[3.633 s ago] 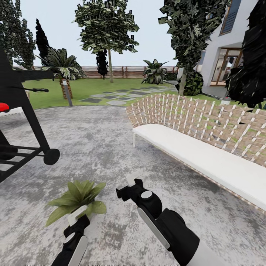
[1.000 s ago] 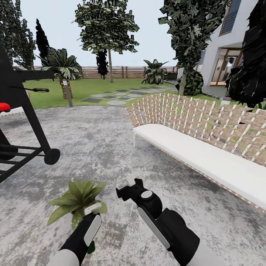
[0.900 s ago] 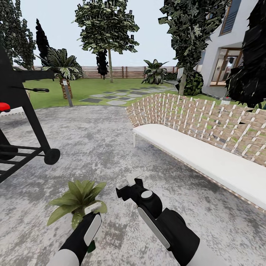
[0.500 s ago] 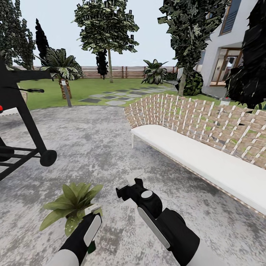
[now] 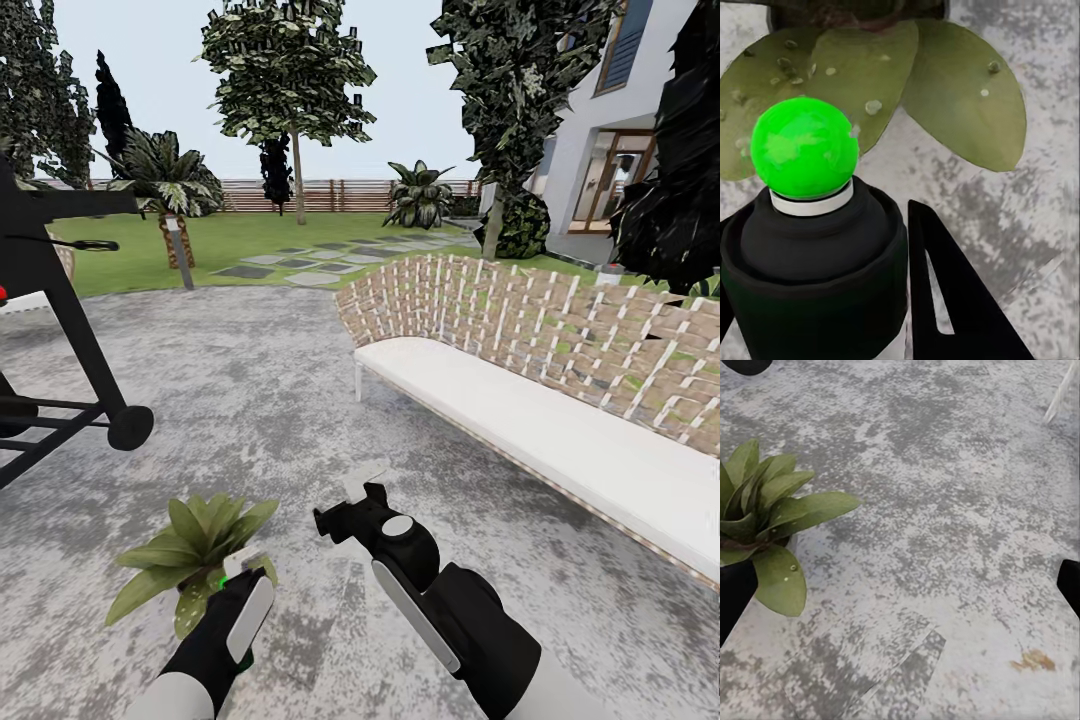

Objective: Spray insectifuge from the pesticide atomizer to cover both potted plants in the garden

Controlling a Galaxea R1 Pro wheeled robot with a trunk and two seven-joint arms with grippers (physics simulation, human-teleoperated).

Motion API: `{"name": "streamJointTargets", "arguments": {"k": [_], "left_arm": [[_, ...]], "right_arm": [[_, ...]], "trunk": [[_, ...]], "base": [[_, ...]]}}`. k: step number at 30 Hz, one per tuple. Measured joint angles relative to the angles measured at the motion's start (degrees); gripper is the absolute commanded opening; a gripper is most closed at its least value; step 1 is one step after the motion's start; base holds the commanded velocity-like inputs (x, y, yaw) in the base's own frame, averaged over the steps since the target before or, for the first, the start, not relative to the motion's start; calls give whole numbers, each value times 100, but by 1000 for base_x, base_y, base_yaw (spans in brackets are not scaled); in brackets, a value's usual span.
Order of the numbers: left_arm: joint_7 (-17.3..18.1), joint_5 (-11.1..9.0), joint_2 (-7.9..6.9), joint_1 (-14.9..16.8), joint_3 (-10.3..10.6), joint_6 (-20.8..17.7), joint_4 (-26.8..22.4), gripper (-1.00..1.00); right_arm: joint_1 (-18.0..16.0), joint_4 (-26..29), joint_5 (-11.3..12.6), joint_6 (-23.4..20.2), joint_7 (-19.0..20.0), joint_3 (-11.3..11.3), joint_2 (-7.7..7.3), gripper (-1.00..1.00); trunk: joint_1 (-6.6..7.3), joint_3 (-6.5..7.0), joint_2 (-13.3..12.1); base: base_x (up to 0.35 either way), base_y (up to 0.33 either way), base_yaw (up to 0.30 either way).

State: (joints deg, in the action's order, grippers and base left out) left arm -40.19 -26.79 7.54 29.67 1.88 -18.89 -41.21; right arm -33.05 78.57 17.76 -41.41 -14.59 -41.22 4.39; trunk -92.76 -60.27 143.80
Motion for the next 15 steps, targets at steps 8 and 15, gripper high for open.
{"name": "streamJointTargets", "arguments": {"k": [8, 15], "left_arm": [[36, -51, -12, 0, 425, -35, 218, -100], [107, -55, -27, 1, 413, -18, 297, -100]], "right_arm": [[0, 63, 0, -23, 8, 0, 0, 100], [0, 105, 8, -25, 9, 0, 0, 100]], "trunk": [[0, 0, 0], [0, 0, 0]], "base": [[34, -324, 0], [126, -193, 174]]}}
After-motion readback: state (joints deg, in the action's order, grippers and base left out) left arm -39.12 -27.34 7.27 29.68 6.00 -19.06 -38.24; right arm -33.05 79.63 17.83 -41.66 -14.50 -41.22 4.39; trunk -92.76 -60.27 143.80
